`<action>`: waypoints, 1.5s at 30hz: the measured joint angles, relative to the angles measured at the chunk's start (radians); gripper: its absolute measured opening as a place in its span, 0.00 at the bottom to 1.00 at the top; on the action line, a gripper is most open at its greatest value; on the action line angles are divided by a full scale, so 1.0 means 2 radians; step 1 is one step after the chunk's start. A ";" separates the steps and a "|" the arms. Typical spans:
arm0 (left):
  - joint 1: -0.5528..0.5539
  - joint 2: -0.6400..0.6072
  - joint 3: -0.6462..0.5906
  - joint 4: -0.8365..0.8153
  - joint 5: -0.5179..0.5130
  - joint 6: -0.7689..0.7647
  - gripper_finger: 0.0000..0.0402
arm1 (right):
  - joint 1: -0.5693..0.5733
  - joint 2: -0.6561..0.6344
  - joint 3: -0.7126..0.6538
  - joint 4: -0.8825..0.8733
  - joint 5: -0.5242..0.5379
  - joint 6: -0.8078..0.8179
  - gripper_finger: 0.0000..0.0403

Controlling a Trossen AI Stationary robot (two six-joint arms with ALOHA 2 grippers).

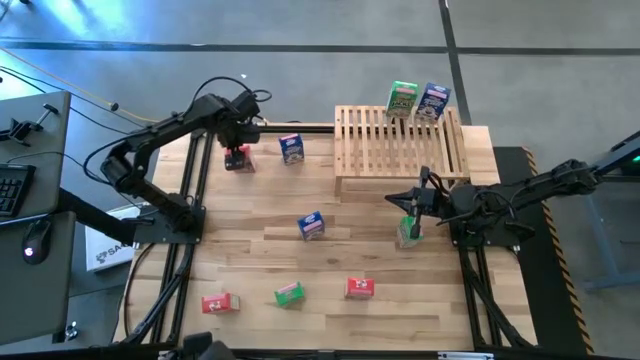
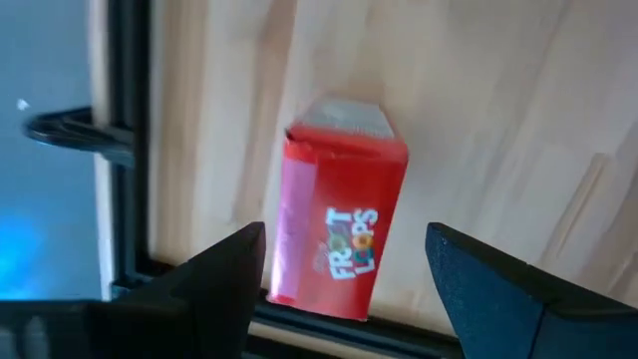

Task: Stack cereal on shelf
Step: Put the top left red cereal box on the shelf

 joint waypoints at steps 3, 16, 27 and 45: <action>0.006 0.000 -0.011 0.019 0.000 0.010 0.67 | 0.000 0.000 0.000 0.000 0.000 0.000 0.00; 0.018 0.000 -0.051 0.045 0.001 0.016 0.64 | 0.000 0.000 0.000 0.000 0.000 0.000 0.00; 0.012 0.000 -0.037 0.024 0.013 -0.006 0.39 | 0.000 0.000 0.000 0.000 -0.002 0.000 0.00; -0.091 0.035 0.298 -0.003 0.106 -0.159 0.31 | -0.001 0.000 0.000 0.000 -0.004 0.001 0.00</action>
